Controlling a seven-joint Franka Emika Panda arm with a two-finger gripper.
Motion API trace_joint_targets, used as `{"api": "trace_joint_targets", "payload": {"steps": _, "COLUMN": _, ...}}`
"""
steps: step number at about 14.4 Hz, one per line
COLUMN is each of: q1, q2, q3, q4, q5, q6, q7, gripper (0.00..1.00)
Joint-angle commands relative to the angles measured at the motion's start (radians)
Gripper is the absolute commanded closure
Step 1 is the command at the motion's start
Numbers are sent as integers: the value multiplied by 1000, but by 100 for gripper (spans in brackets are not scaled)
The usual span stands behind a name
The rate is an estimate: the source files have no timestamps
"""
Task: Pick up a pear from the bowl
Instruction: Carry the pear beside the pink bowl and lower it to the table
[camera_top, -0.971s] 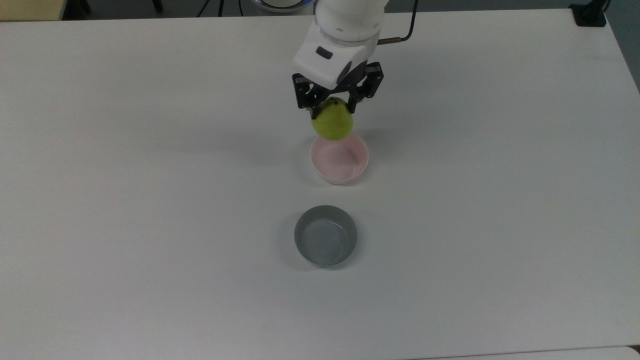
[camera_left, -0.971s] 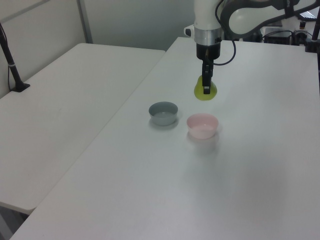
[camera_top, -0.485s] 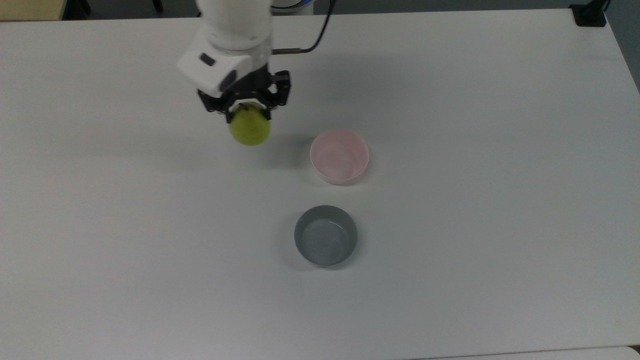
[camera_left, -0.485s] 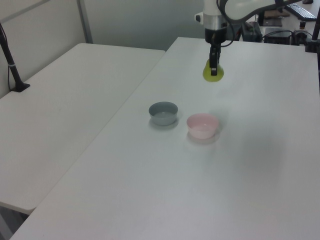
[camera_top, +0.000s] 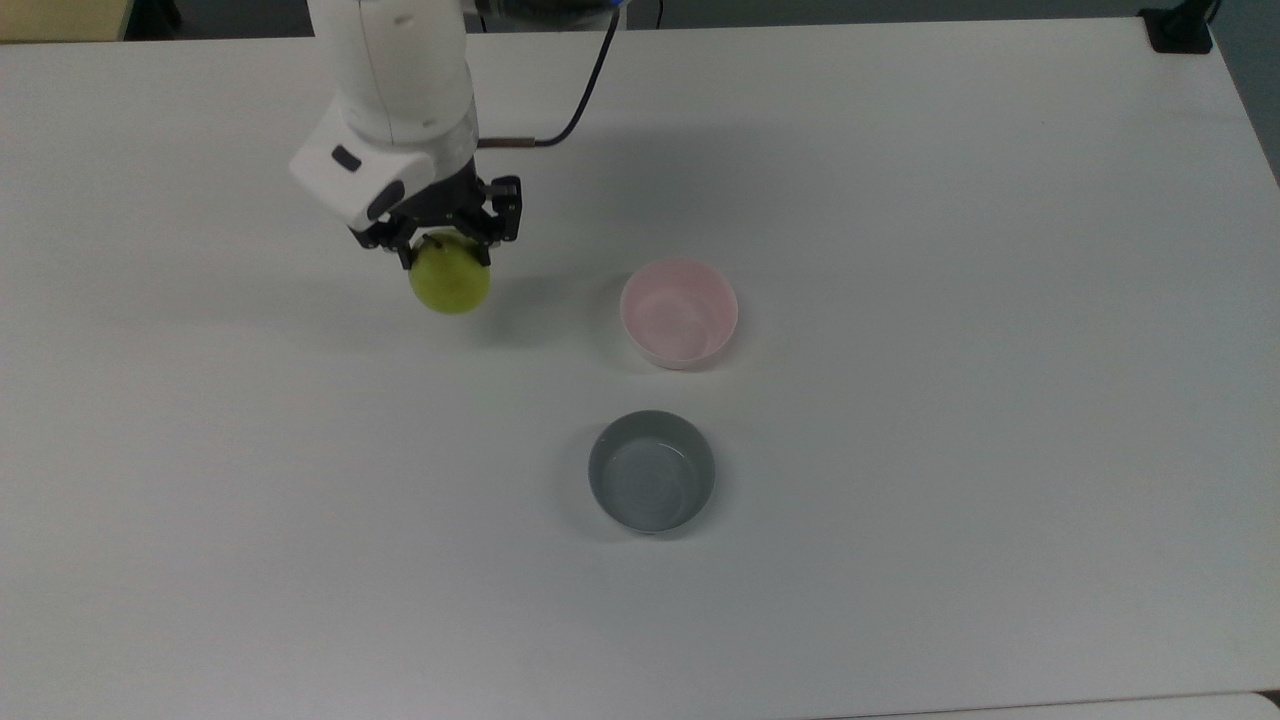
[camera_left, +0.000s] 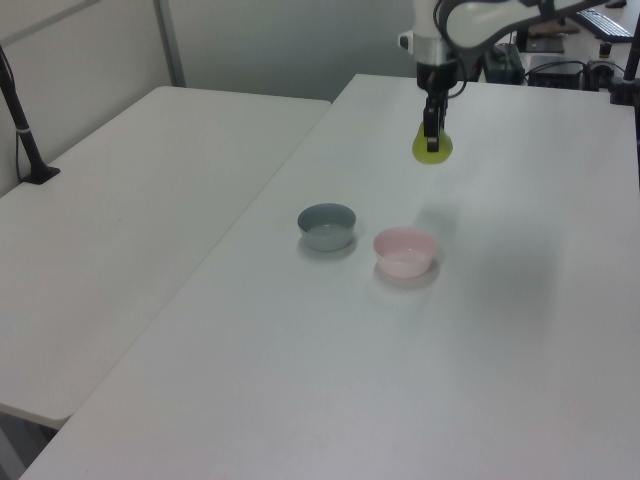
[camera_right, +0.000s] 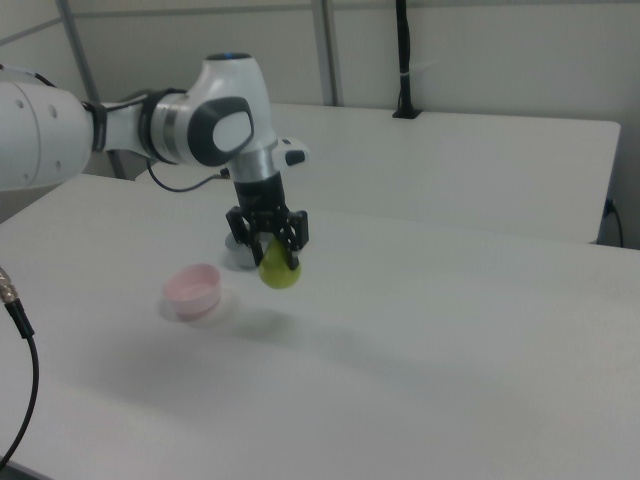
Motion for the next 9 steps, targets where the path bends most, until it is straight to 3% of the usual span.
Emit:
{"api": "trace_joint_targets", "payload": {"steps": 1, "q1": -22, "q2": 52, "q3": 1, "q4": -16, "q5": -10, "q6": 81, "q7": -12, "gripper": 62}}
{"api": "trace_joint_targets", "payload": {"steps": 9, "q1": -22, "q2": 147, "q3": 1, "q4": -16, "q5": -32, "q6": 179, "q7": 1, "gripper": 61}}
